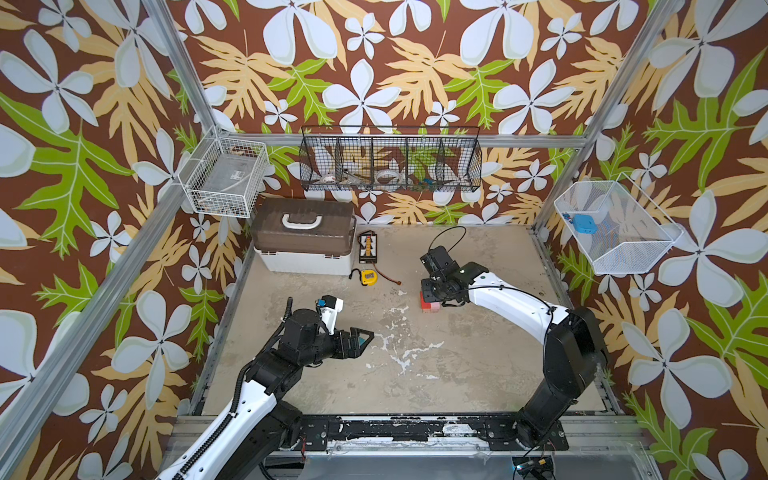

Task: Build the wood block tower

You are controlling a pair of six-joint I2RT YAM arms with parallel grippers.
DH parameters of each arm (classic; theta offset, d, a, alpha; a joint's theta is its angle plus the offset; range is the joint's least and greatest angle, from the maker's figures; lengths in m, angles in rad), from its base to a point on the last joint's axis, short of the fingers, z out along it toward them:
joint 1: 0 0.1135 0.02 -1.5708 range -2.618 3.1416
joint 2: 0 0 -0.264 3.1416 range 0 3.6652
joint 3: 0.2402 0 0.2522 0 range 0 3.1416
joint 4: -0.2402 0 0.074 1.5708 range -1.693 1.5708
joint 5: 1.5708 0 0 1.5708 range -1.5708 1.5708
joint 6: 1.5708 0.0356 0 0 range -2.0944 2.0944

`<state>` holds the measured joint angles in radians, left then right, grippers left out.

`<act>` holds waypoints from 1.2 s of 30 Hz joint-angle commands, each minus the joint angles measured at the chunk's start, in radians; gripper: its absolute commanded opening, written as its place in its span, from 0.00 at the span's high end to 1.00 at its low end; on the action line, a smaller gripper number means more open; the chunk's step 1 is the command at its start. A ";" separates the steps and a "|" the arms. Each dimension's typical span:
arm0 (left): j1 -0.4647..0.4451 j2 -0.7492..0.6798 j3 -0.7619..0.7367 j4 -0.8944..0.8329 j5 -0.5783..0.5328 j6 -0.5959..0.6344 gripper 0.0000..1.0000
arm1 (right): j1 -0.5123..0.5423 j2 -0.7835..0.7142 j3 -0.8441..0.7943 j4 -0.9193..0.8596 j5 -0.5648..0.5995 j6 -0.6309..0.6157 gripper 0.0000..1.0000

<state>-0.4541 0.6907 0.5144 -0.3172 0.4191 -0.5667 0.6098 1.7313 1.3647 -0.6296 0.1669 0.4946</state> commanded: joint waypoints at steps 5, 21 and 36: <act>0.002 -0.002 0.001 0.023 0.000 0.011 0.00 | 0.001 0.036 0.045 -0.045 0.058 -0.016 0.90; 0.002 -0.008 0.001 0.023 0.000 0.011 0.00 | -0.004 0.063 0.062 -0.041 0.033 -0.031 0.90; 0.002 -0.009 0.001 0.021 0.001 0.011 0.00 | -0.022 0.065 0.058 -0.033 0.014 -0.034 0.90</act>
<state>-0.4541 0.6830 0.5144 -0.3172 0.4191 -0.5667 0.5888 1.7988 1.4216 -0.6655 0.1829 0.4671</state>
